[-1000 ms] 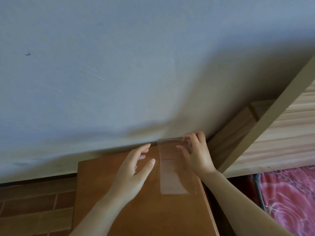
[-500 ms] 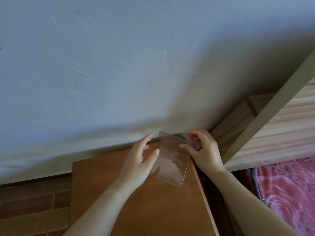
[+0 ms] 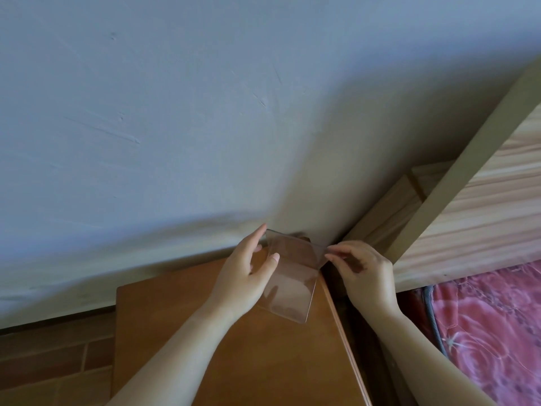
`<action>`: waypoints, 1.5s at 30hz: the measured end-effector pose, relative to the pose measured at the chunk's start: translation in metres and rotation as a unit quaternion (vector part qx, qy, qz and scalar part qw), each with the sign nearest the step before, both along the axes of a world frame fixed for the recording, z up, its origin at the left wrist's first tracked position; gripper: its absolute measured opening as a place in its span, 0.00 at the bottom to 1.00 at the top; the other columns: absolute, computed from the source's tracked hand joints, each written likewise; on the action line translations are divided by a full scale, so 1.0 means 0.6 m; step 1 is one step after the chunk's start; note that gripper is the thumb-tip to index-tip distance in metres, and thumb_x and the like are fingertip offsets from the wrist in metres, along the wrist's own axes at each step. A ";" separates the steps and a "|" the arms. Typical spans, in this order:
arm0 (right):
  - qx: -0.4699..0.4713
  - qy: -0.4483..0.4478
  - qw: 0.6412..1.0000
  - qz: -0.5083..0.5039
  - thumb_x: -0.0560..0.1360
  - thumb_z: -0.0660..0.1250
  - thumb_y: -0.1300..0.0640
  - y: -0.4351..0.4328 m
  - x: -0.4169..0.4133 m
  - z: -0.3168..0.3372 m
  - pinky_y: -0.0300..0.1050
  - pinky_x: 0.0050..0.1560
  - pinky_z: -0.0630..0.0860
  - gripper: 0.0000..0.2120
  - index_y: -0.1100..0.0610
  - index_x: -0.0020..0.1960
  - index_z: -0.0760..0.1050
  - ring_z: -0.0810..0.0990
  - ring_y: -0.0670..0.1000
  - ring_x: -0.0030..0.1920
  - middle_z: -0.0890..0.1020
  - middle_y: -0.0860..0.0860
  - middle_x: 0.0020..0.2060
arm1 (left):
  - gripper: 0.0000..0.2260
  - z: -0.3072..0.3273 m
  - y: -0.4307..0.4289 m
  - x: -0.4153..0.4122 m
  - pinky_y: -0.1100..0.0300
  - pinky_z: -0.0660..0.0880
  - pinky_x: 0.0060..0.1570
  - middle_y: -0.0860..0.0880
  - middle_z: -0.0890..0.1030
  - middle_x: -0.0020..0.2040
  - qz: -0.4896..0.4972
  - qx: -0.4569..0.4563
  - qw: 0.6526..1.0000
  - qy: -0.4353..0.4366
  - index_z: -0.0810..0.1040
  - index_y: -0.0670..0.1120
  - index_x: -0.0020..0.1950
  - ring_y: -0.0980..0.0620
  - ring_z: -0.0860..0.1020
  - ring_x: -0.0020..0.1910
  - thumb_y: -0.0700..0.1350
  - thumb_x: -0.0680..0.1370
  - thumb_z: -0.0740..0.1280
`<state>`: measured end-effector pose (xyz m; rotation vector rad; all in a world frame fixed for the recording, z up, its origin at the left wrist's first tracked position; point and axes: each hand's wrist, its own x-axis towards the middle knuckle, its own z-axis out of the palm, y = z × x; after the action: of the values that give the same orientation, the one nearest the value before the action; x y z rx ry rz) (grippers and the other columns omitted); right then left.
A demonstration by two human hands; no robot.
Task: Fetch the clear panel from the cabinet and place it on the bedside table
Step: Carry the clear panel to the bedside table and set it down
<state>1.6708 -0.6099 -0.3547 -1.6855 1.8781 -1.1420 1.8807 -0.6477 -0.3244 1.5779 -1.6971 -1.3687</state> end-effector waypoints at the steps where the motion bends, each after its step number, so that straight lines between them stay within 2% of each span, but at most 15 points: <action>1: 0.001 0.007 1.000 0.002 0.69 0.72 0.60 -0.001 -0.002 0.000 0.30 0.42 0.74 0.05 0.55 0.45 0.81 0.78 0.39 0.42 0.80 0.44 0.40 | 0.24 0.000 0.001 -0.001 0.64 0.66 0.59 0.65 0.65 0.68 0.000 -0.001 1.000 0.000 0.59 0.62 0.70 0.67 0.66 0.62 0.52 0.77 0.62; 6: 0.014 -0.007 1.000 -0.014 0.70 0.72 0.59 -0.026 0.003 0.006 0.27 0.42 0.72 0.04 0.54 0.45 0.82 0.78 0.40 0.42 0.81 0.44 0.39 | 0.25 0.001 0.015 0.002 0.65 0.66 0.57 0.62 0.66 0.69 0.024 -0.004 1.000 0.003 0.60 0.59 0.71 0.68 0.68 0.59 0.50 0.76 0.64; 11: 0.062 -0.066 0.996 -0.023 0.72 0.70 0.57 -0.065 0.018 0.012 0.26 0.44 0.72 0.06 0.52 0.49 0.80 0.76 0.34 0.45 0.80 0.43 0.43 | 0.25 0.003 0.030 0.009 0.64 0.66 0.57 0.61 0.65 0.69 0.051 -0.004 0.999 0.000 0.59 0.60 0.71 0.71 0.67 0.57 0.50 0.76 0.64; 13: 0.067 -0.068 0.995 -0.025 0.72 0.70 0.57 -0.066 0.021 0.014 0.28 0.45 0.74 0.08 0.52 0.51 0.80 0.76 0.34 0.45 0.80 0.43 0.44 | 0.26 0.004 0.034 0.009 0.62 0.67 0.59 0.61 0.64 0.69 0.053 -0.004 0.999 -0.002 0.58 0.61 0.71 0.69 0.68 0.59 0.50 0.76 0.64; 16: 0.079 -0.062 0.994 -0.032 0.70 0.72 0.54 -0.051 0.022 0.017 0.25 0.45 0.73 0.14 0.52 0.56 0.78 0.77 0.37 0.47 0.80 0.43 0.46 | 0.26 0.005 0.036 0.008 0.56 0.68 0.63 0.61 0.64 0.70 0.055 -0.003 0.998 -0.009 0.57 0.61 0.71 0.65 0.67 0.61 0.51 0.76 0.64; 20: 0.095 -0.081 0.992 -0.035 0.69 0.72 0.55 -0.028 0.026 0.020 0.19 0.47 0.68 0.19 0.53 0.60 0.76 0.76 0.41 0.53 0.78 0.42 0.52 | 0.27 0.004 0.037 0.008 0.57 0.67 0.63 0.59 0.64 0.70 0.056 -0.003 0.998 -0.021 0.56 0.58 0.72 0.64 0.67 0.62 0.50 0.76 0.64; 24: 0.093 -0.100 0.990 -0.024 0.70 0.72 0.58 -0.021 0.033 0.020 0.18 0.47 0.67 0.21 0.54 0.62 0.74 0.75 0.43 0.55 0.77 0.43 0.54 | 0.27 0.006 0.040 0.008 0.55 0.68 0.63 0.60 0.63 0.71 0.055 0.002 0.998 -0.023 0.57 0.59 0.72 0.64 0.67 0.61 0.51 0.76 0.64; 29: 0.083 -0.100 0.991 -0.011 0.70 0.72 0.59 -0.020 0.033 0.017 0.21 0.49 0.69 0.21 0.55 0.62 0.74 0.77 0.47 0.56 0.78 0.49 0.57 | 0.28 0.007 0.051 0.007 0.58 0.68 0.62 0.61 0.63 0.71 0.055 0.010 0.998 -0.020 0.56 0.59 0.72 0.65 0.67 0.60 0.51 0.75 0.64; 34: 0.087 -0.090 0.992 -0.001 0.70 0.71 0.57 -0.017 0.029 0.018 0.23 0.50 0.71 0.22 0.53 0.63 0.73 0.75 0.45 0.58 0.76 0.45 0.56 | 0.28 0.012 0.049 0.010 0.54 0.68 0.64 0.60 0.61 0.72 0.040 0.011 0.998 -0.037 0.55 0.59 0.73 0.64 0.66 0.62 0.52 0.76 0.63; 40: 0.084 -0.068 0.994 -0.009 0.70 0.71 0.55 -0.012 0.031 0.043 0.45 0.56 0.77 0.24 0.53 0.65 0.71 0.74 0.43 0.57 0.77 0.49 0.59 | 0.27 0.035 0.049 0.021 0.56 0.66 0.65 0.59 0.61 0.73 0.028 -0.005 0.997 -0.075 0.55 0.57 0.73 0.60 0.64 0.67 0.52 0.77 0.62; 45: 0.084 -0.032 0.996 0.020 0.71 0.71 0.53 0.016 0.047 0.094 0.43 0.58 0.75 0.24 0.54 0.65 0.71 0.72 0.42 0.57 0.76 0.47 0.59 | 0.27 0.078 0.066 0.038 0.57 0.62 0.67 0.60 0.60 0.73 -0.008 -0.042 0.994 -0.104 0.55 0.58 0.73 0.60 0.60 0.70 0.54 0.77 0.61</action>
<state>1.6988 -0.6002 -0.2982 -1.5689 1.8378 -0.9813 1.9037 -0.6083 -0.2774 1.7123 -1.8655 -1.1580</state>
